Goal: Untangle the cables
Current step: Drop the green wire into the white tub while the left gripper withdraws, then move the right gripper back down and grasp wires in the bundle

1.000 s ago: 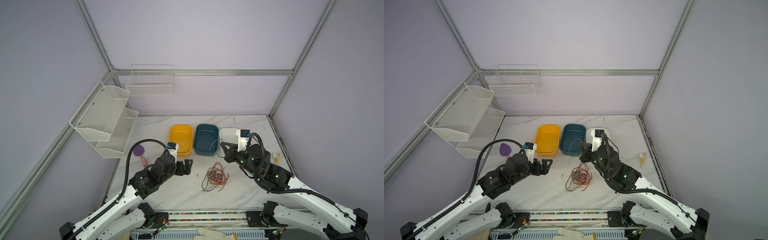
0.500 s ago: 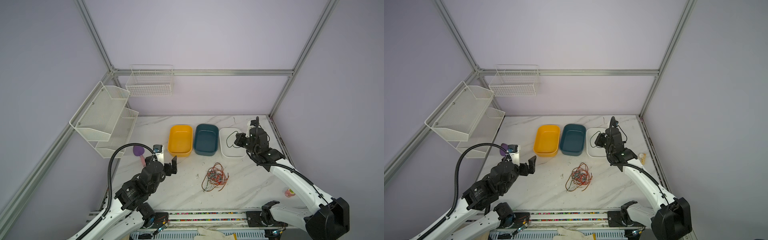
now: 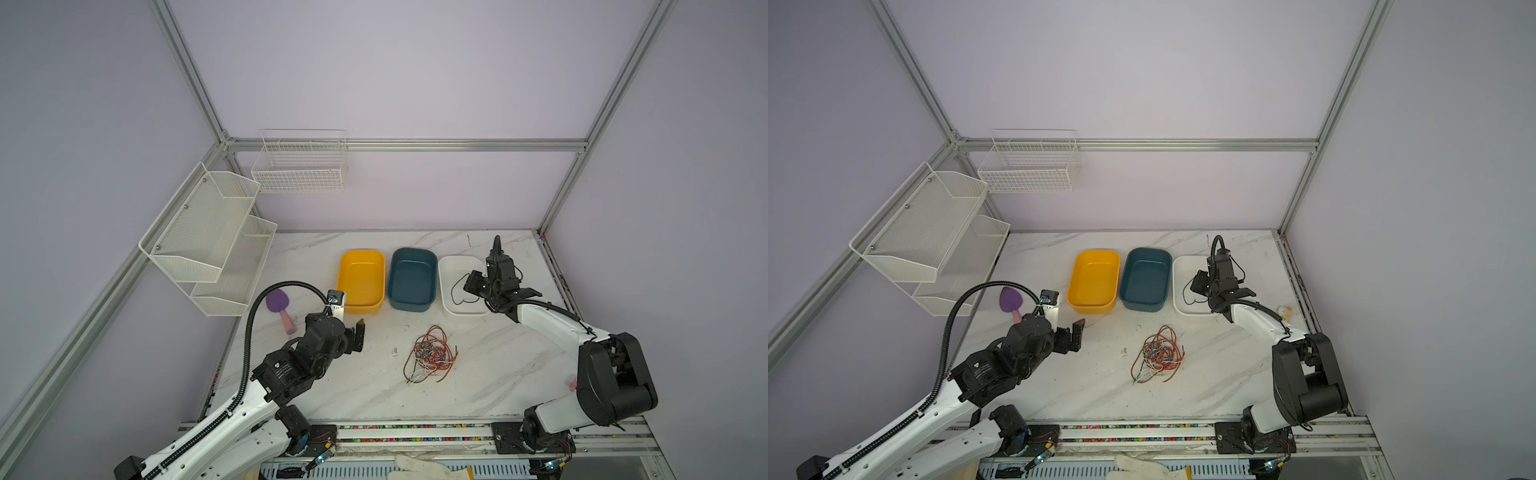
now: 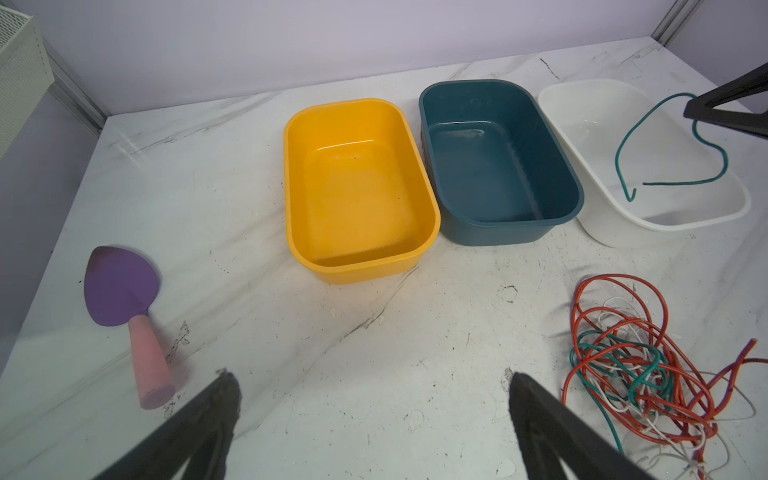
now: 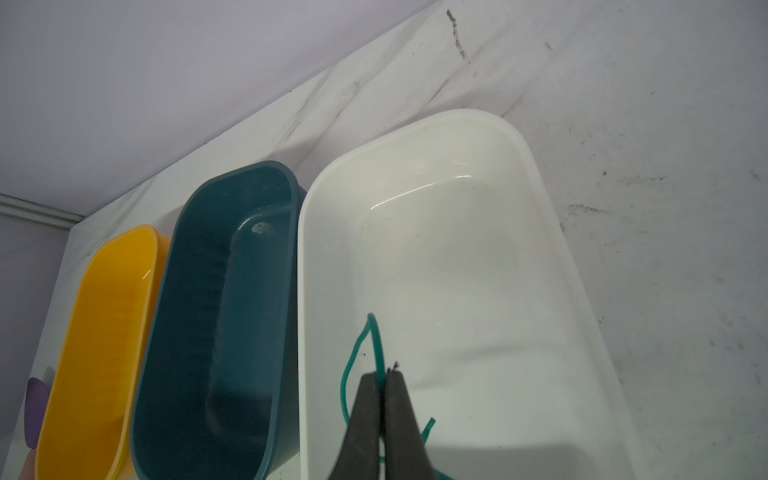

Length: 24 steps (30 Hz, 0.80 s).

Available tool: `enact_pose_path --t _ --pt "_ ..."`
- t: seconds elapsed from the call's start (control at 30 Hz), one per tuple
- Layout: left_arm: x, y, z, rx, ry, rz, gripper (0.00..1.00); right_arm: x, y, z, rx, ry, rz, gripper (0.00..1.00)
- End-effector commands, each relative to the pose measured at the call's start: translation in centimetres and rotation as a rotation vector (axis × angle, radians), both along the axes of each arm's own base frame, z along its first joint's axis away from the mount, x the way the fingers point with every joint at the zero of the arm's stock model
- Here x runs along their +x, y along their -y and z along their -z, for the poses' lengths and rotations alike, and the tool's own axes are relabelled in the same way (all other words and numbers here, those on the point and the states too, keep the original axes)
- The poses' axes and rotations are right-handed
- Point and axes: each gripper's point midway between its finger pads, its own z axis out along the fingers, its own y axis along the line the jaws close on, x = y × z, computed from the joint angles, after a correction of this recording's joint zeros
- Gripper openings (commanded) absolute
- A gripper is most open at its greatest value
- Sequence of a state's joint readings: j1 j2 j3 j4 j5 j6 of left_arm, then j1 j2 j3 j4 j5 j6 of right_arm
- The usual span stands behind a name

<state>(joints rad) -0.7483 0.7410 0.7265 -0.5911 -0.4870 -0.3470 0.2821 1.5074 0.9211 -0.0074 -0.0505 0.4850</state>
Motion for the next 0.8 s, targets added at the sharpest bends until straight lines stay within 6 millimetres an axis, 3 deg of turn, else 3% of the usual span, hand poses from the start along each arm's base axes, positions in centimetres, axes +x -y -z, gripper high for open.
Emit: enact_pose_path --t 0.0,0.17,0.5,0.63,0.77 --pt "0.0 0.0 -0.4 -0.008 0.028 0.010 1.00 0.7 0.0 0.9 0.023 -0.002 -0.010 0.00" --pt "0.0 -0.2 -0.4 -0.007 0.032 0.005 1.00 0.9 0.1 1.2 0.032 -0.012 -0.010 0.00" --pt "0.0 0.1 -0.2 -0.001 0.024 0.015 1.00 0.5 0.4 -0.5 0.041 0.014 -0.005 0.43" --pt "0.0 0.1 -0.3 -0.003 0.023 0.018 1.00 -0.7 0.0 -2.0 0.033 0.034 -0.058 0.46" --pt "0.0 0.3 -0.3 -0.001 0.018 0.026 1.00 -3.1 -0.8 -3.6 0.071 0.052 -0.132 0.52"
